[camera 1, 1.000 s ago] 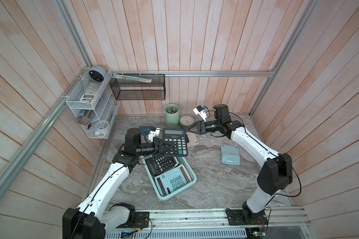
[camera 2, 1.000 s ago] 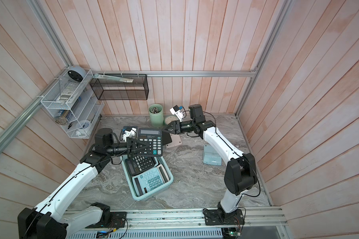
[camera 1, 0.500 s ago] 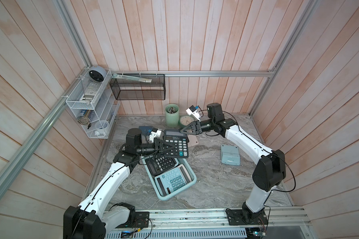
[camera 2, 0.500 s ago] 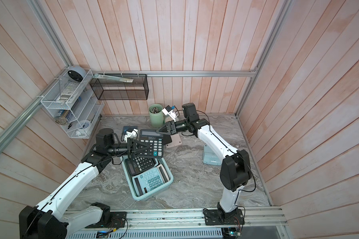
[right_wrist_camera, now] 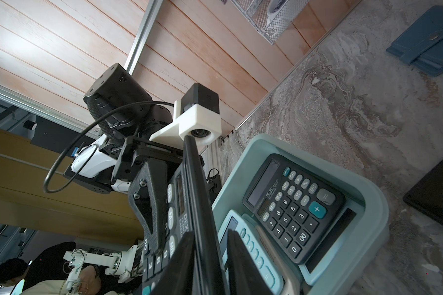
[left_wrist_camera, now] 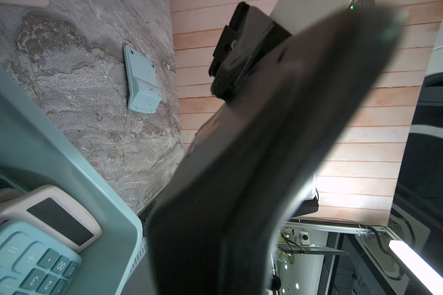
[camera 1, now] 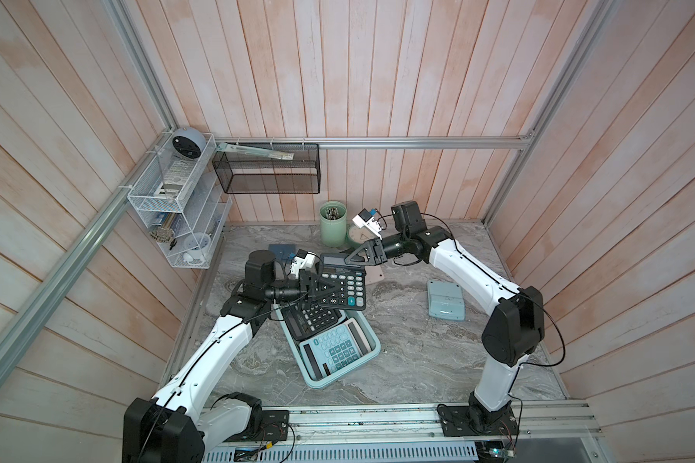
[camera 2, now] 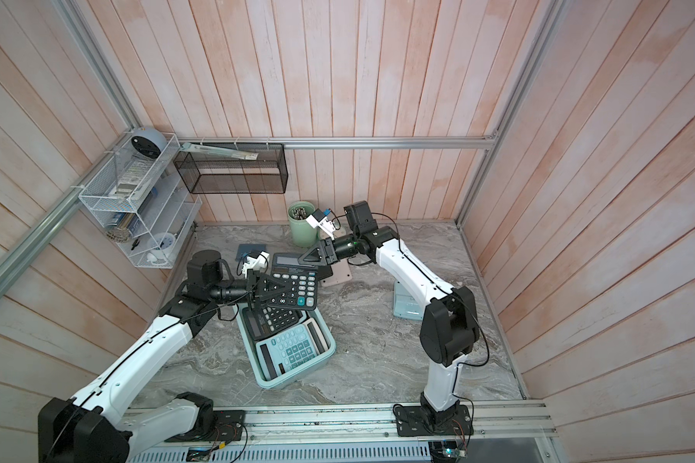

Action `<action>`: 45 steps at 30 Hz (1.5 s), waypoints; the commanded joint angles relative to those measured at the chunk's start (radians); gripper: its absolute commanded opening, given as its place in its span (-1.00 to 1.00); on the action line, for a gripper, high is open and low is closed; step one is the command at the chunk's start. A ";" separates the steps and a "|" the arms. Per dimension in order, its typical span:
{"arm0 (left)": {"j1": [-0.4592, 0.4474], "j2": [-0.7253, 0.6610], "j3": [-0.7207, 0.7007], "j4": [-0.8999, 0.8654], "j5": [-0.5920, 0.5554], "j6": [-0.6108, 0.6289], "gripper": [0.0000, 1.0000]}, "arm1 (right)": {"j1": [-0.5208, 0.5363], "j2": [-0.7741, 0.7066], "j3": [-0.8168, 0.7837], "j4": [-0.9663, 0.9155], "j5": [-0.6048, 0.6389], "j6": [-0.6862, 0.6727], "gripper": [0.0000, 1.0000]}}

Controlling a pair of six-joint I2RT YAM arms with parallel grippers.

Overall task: Put the calculator in the storage box
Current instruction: Adjust the calculator, then place the calculator in the storage box.

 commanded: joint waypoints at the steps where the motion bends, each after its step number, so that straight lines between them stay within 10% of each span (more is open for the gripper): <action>1: 0.001 -0.004 -0.012 0.043 -0.009 0.000 -1.00 | 0.016 0.002 0.029 -0.068 -0.042 -0.048 -0.52; 7: 0.015 -0.010 -0.004 0.042 -0.028 0.000 -0.94 | 0.016 -0.016 0.018 -0.056 -0.035 -0.046 -0.84; 15: 0.084 -0.038 -0.004 -0.053 -0.096 0.052 0.37 | 0.000 -0.061 -0.049 0.079 0.036 0.052 -1.00; 21: 0.208 -0.127 0.090 -0.479 -0.339 0.316 1.00 | -0.005 -0.155 -0.195 0.248 0.210 0.177 -1.00; 32: 0.238 -0.306 0.119 -0.763 -0.892 0.435 1.00 | 0.115 -0.366 -0.539 0.532 0.750 0.391 -1.00; 45: 0.241 -0.344 -0.095 -0.607 -0.824 0.318 1.00 | 0.382 -0.334 -0.628 0.637 1.269 0.431 -1.00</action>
